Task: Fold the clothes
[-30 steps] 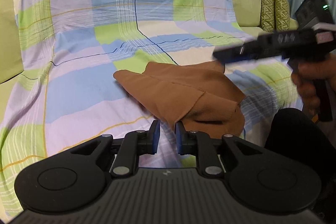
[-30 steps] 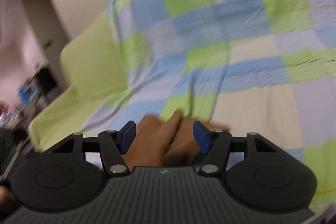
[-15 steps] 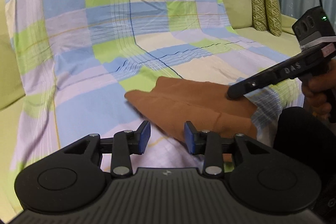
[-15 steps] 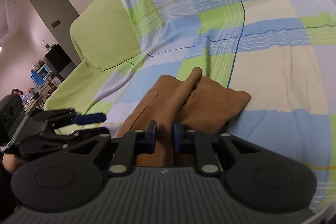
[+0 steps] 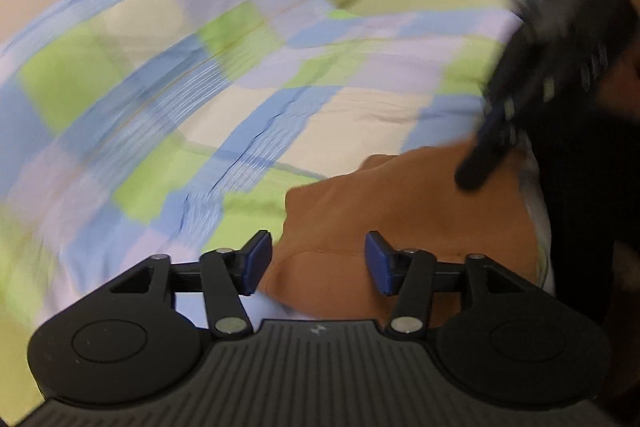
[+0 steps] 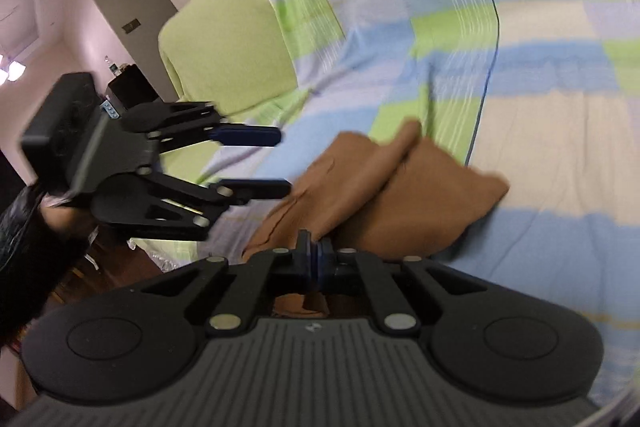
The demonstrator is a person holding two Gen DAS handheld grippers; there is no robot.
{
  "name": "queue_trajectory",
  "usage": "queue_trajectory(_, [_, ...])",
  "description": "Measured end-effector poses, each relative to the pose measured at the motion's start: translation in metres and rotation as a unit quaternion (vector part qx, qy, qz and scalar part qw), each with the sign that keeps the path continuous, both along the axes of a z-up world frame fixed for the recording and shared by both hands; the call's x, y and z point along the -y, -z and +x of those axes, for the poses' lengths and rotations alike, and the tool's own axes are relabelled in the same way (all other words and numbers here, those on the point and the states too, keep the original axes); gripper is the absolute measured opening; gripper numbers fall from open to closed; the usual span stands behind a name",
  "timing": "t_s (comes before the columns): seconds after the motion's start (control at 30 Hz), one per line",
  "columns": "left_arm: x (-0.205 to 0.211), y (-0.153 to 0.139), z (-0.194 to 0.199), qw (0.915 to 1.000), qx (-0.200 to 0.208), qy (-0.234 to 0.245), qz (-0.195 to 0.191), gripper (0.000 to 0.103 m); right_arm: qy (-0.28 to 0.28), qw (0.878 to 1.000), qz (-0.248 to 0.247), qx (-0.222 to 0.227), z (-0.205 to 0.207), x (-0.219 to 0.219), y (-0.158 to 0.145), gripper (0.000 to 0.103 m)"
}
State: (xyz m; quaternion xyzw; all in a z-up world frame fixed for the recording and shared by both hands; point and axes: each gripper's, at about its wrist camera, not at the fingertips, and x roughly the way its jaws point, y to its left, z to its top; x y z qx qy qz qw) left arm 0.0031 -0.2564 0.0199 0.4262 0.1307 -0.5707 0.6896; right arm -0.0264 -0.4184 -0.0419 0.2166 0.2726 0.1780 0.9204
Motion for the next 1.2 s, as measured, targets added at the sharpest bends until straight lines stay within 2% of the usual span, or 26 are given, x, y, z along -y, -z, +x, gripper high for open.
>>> queue_trajectory(0.07, [0.014, 0.002, 0.0, 0.999, 0.019, 0.036, 0.016, 0.063, -0.001, 1.0, -0.014, 0.016, -0.011, 0.006, -0.013, 0.002])
queue_trajectory(0.13, [0.026, 0.001, 0.001, 0.9988, 0.013, 0.044, 0.018, 0.064, 0.015, 0.999, -0.013, 0.025, -0.019, 0.015, -0.021, 0.002])
queue_trajectory(0.3, [0.045, -0.001, -0.004, 0.9982, -0.003, 0.055, -0.022, 0.067, 0.073, 0.997, 0.023, 0.033, -0.032, 0.055, -0.027, 0.002])
queue_trajectory(0.4, [0.054, -0.002, -0.006, 0.9972, -0.021, 0.065, -0.031, 0.069, 0.081, 0.996, 0.025, 0.037, -0.041, 0.069, -0.033, 0.002])
queue_trajectory(0.47, [0.057, -0.004, -0.005, 0.9972, -0.027, 0.06, -0.037, 0.069, 0.105, 0.993, 0.016, 0.053, -0.053, 0.082, -0.041, 0.002])
queue_trajectory(0.6, [0.06, -0.004, -0.004, 0.9964, -0.047, 0.041, -0.058, 0.07, 0.205, 0.974, -0.015, 0.101, -0.085, 0.112, -0.058, 0.002])
queue_trajectory(0.67, [0.062, 0.004, -0.006, 0.9961, -0.058, 0.034, -0.058, 0.07, 0.265, 0.955, -0.046, 0.123, -0.107, 0.127, -0.064, 0.002])
queue_trajectory(0.7, [0.064, 0.008, -0.006, 0.9958, -0.065, 0.03, -0.056, 0.07, 0.279, 0.95, -0.065, 0.123, -0.112, 0.13, -0.064, 0.002])
queue_trajectory(0.8, [0.076, 0.02, -0.011, 0.9942, -0.091, 0.026, -0.051, 0.07, 0.307, 0.945, -0.075, 0.085, -0.118, 0.148, -0.044, 0.002])
queue_trajectory(0.87, [0.086, 0.029, -0.014, 0.9926, -0.109, 0.024, -0.047, 0.07, 0.324, 0.943, -0.059, 0.038, -0.12, 0.165, -0.016, 0.002])
queue_trajectory(0.9, [0.093, 0.032, -0.015, 0.9921, -0.114, 0.027, -0.046, 0.07, 0.33, 0.942, -0.048, 0.028, -0.122, 0.171, -0.006, 0.002])
queue_trajectory(0.97, [0.106, 0.035, -0.015, 0.9904, -0.126, 0.03, -0.046, 0.07, 0.341, 0.939, -0.036, 0.021, -0.127, 0.177, 0.002, 0.002])
queue_trajectory(1.07, [0.131, 0.041, -0.004, 0.9882, -0.147, 0.015, -0.041, 0.07, 0.376, 0.926, -0.04, 0.021, -0.132, 0.19, 0.013, 0.002])
queue_trajectory(1.13, [0.14, 0.044, 0.001, 0.9895, -0.139, 0.015, -0.038, 0.07, 0.399, 0.916, -0.05, 0.016, -0.134, 0.199, 0.02, 0.002])
queue_trajectory(1.2, [0.144, 0.045, 0.001, 0.9935, -0.103, 0.037, -0.03, 0.07, 0.416, 0.907, -0.071, -0.004, -0.133, 0.211, 0.026, 0.002])
